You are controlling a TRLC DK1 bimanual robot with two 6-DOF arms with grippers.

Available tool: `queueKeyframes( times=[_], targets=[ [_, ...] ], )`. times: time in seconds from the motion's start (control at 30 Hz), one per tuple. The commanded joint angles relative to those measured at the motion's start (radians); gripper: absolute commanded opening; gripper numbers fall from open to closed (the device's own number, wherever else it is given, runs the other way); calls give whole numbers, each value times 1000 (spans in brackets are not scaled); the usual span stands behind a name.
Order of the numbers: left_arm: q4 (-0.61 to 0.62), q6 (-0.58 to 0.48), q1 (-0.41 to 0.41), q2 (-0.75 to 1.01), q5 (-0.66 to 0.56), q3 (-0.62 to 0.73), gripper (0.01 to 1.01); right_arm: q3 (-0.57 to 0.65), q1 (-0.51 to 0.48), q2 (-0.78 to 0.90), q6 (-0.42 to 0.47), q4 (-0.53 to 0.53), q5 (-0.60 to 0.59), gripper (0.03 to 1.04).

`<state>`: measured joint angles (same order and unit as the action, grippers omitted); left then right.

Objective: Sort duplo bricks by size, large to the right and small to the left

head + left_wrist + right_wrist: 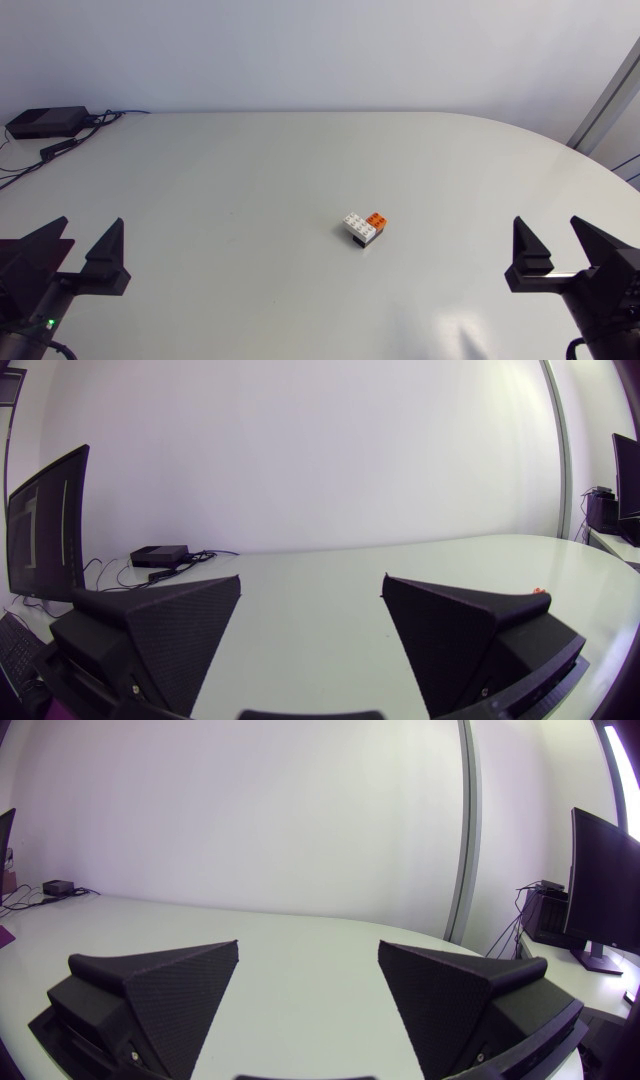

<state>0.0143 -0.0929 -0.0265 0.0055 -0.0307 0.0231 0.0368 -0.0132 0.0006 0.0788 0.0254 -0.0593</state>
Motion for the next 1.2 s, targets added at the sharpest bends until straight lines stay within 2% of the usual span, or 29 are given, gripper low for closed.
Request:
queueKeyframes(
  times=[0.0,0.43,0.77,0.93,1.17],
  targets=[
    [-4,-11,-6,-16,-5,-20,985,-40,-1,-5,7,-15,-1,1005],
    [-4,-10,-3,-15,-5,-20,985,-40,1,-5,7,-13,-1,1005],
    [-7,-13,36,-19,-5,-18,985,-40,-1,-5,16,-15,-1,1005],
    [46,-10,54,-19,-6,57,984,-35,10,-7,18,-5,-1,1005],
    [131,35,111,36,-6,172,982,58,30,-2,7,-53,-4,1005]
  ],
)
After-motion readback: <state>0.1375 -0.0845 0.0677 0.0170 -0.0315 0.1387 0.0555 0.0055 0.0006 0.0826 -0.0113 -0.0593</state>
